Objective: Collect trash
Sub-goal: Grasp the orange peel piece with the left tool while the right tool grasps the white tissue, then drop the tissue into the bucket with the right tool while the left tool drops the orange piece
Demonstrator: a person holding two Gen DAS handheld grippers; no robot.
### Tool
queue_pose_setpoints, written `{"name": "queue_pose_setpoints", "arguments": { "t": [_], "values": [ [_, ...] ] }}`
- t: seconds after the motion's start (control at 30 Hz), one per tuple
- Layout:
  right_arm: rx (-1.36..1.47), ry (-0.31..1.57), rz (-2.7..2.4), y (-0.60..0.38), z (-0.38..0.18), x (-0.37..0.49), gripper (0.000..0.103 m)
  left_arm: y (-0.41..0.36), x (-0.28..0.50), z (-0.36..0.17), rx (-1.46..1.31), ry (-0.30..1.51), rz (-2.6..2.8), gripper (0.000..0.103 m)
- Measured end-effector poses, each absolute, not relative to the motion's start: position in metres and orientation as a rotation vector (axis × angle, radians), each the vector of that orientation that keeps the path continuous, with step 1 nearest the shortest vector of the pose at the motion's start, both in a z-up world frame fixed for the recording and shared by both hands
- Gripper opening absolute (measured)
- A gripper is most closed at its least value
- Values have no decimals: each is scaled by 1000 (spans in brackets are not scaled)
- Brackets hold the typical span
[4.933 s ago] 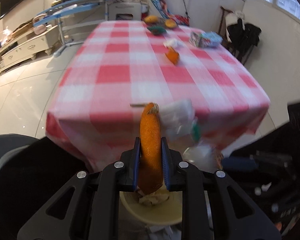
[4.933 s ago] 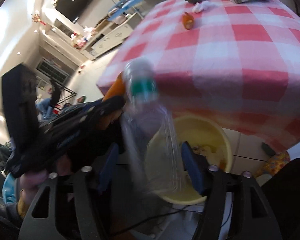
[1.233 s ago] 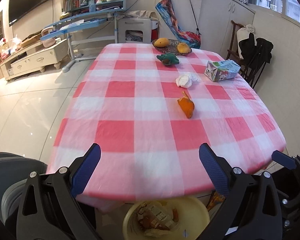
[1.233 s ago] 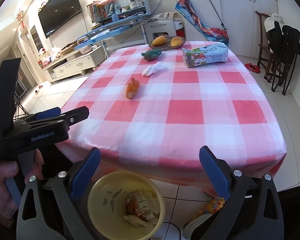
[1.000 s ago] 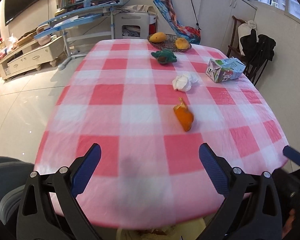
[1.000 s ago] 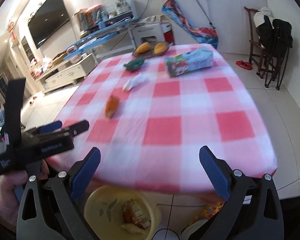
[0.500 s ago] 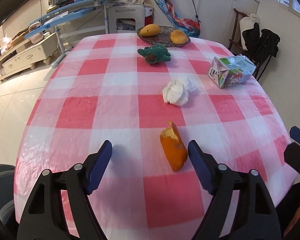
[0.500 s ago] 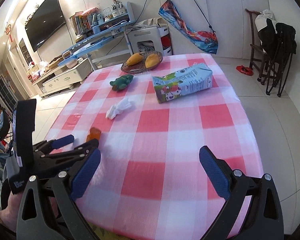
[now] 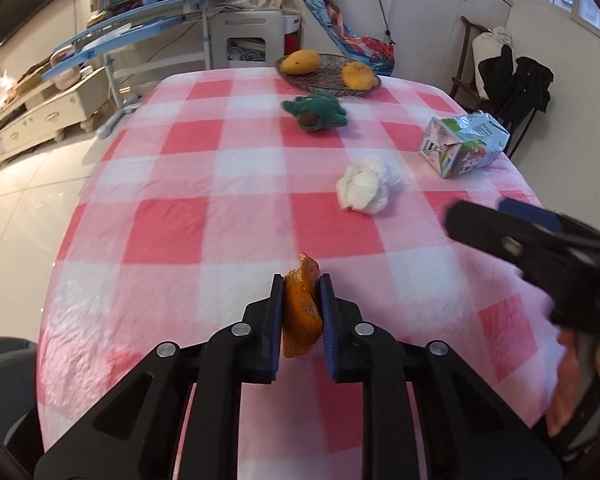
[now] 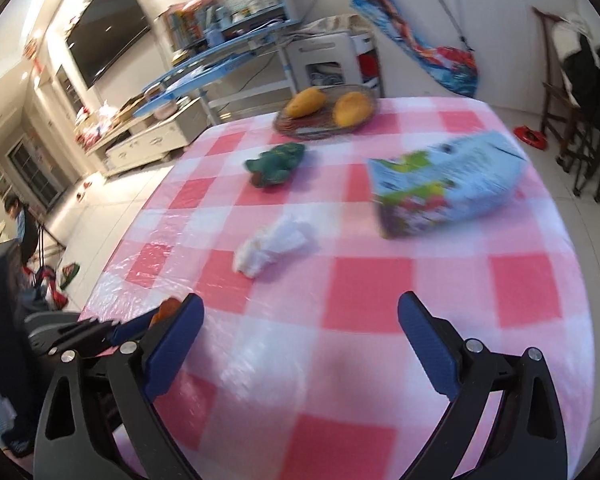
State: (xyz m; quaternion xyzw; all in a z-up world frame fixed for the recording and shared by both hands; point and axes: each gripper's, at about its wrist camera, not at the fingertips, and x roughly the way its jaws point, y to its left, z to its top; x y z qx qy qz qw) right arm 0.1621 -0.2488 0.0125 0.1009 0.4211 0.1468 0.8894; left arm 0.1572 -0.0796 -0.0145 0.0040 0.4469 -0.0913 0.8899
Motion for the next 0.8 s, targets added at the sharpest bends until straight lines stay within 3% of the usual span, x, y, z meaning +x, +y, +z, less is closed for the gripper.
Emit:
{"name": "queue_pose_setpoints", "arguments": {
  "t": [0.23, 0.37, 0.43, 0.57, 0.8],
  "values": [
    [113, 923, 345, -210, 4, 193, 73, -51, 148, -14, -30, 926, -152, 17],
    [80, 957, 346, -199, -2, 203, 54, -46, 147, -14, -42, 927, -152, 16],
    [64, 959, 344, -197, -4, 204, 50, -45, 147, -14, -42, 927, -152, 16],
    [34, 956, 337, -199, -4, 202, 23, -44, 144, -13, -43, 926, -155, 16],
    [66, 951, 360, -206, -3, 182, 18, -46, 137, -9, -41, 911, -164, 16]
  ]
}}
